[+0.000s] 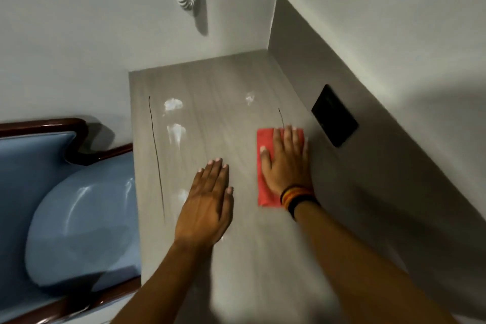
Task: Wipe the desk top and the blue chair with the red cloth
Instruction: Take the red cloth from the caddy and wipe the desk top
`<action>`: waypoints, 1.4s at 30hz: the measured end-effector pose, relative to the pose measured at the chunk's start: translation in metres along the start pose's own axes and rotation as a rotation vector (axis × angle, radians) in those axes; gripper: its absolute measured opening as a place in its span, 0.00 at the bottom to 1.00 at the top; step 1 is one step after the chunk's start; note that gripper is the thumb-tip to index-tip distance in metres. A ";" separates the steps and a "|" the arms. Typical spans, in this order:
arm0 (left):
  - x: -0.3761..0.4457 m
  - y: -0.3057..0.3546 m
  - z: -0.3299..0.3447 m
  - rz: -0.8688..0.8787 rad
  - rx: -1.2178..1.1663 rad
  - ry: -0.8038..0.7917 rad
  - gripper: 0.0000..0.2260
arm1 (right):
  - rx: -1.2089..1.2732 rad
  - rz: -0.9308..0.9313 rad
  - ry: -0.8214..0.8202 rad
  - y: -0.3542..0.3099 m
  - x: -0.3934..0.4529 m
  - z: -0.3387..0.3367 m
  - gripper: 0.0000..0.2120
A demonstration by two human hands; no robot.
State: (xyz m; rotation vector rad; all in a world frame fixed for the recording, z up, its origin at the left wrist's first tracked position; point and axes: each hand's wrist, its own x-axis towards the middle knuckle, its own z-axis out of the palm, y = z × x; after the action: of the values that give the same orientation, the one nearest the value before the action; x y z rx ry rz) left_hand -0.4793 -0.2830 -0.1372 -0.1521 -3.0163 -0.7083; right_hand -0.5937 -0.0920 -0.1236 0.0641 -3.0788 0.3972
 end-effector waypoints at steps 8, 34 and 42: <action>0.001 -0.002 0.001 0.015 0.000 0.015 0.26 | 0.013 -0.135 -0.005 0.006 0.089 0.000 0.34; 0.003 0.000 0.004 -0.012 -0.005 0.026 0.27 | -0.016 -0.028 -0.015 0.033 0.051 -0.008 0.37; 0.004 -0.001 0.002 0.020 0.022 0.020 0.27 | -0.021 -0.031 0.025 0.017 0.077 -0.011 0.33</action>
State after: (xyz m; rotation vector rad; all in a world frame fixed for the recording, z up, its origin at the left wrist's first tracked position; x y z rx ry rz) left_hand -0.4836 -0.2825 -0.1389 -0.1730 -2.9984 -0.6710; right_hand -0.6709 -0.0756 -0.1137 0.1060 -3.0528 0.3617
